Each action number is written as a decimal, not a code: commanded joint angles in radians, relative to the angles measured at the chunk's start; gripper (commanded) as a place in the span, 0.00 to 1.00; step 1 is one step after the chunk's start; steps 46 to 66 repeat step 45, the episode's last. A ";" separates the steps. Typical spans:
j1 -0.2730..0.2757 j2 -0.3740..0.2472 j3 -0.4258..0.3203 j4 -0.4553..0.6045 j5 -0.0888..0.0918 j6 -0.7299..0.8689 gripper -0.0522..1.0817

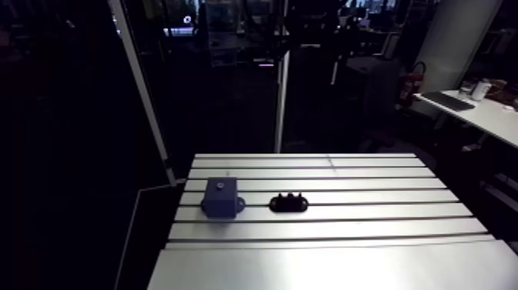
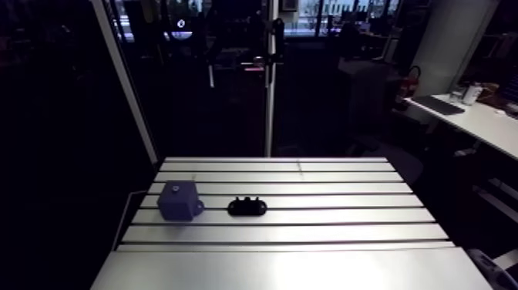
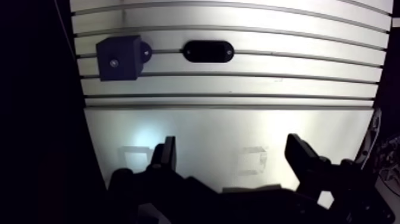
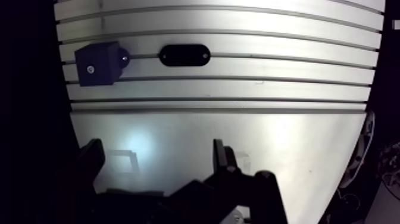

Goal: Pick up the M10 bolt and insert it into the hole until fully seated.

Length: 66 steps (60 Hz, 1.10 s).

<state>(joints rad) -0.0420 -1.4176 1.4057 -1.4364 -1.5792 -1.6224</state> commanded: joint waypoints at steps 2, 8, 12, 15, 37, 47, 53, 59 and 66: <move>0.001 0.005 -0.008 0.000 0.000 -0.001 0.05; 0.001 0.006 -0.008 -0.002 -0.001 -0.001 0.05; 0.001 0.007 -0.006 -0.002 -0.002 0.000 0.05; 0.001 0.006 -0.006 -0.002 -0.005 0.000 0.05; 0.001 0.007 -0.005 -0.003 -0.012 0.000 0.05; 0.001 0.007 -0.005 -0.005 -0.014 0.000 0.05; 0.001 0.007 -0.005 -0.005 -0.014 0.000 0.05; 0.001 0.007 -0.005 -0.005 -0.014 0.000 0.05; 0.001 0.007 -0.005 -0.005 -0.014 0.000 0.05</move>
